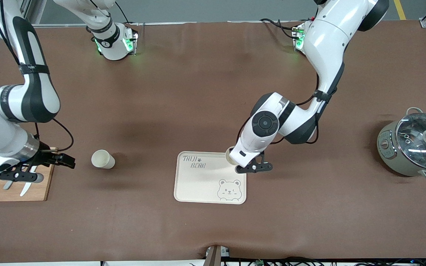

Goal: Place white IKEA cup upright on tray with both arms
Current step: 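Carry the cup to the tray while the right gripper reaches the other cup, then lower the cup onto the tray while the right gripper grasps the other cup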

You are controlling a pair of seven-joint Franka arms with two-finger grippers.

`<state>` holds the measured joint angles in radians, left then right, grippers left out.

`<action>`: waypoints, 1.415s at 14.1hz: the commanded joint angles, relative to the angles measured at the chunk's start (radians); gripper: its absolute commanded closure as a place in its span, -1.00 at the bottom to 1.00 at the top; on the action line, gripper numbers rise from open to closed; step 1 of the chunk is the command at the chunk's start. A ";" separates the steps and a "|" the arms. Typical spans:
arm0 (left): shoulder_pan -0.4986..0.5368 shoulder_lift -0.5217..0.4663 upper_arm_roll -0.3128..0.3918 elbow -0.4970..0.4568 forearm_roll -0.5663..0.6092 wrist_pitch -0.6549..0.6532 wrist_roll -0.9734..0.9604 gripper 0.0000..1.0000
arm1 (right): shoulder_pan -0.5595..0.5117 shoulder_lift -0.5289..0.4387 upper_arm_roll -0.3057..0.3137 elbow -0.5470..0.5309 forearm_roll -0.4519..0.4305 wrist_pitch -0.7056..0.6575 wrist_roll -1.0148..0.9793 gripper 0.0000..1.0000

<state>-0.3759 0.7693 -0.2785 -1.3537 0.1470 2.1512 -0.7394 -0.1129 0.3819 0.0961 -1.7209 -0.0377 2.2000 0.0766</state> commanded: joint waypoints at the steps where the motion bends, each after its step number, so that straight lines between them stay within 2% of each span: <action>1: -0.028 0.028 0.015 0.031 0.023 0.027 -0.040 1.00 | -0.002 -0.006 0.007 -0.072 -0.013 0.087 0.003 -1.00; 6: -0.064 0.056 0.039 0.030 0.025 0.114 -0.064 1.00 | -0.002 -0.006 0.007 -0.108 -0.013 0.122 0.003 -1.00; 10: -0.103 0.077 0.096 0.030 0.025 0.177 -0.061 1.00 | -0.005 -0.001 0.007 -0.146 -0.027 0.179 0.003 -1.00; 20: -0.109 0.107 0.101 0.030 0.026 0.248 -0.063 1.00 | -0.011 0.005 0.005 -0.250 -0.036 0.325 0.002 -1.00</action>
<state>-0.4687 0.8591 -0.1934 -1.3510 0.1470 2.3843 -0.7793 -0.1138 0.3932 0.0950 -1.9363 -0.0600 2.4837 0.0765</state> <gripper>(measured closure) 0.952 0.000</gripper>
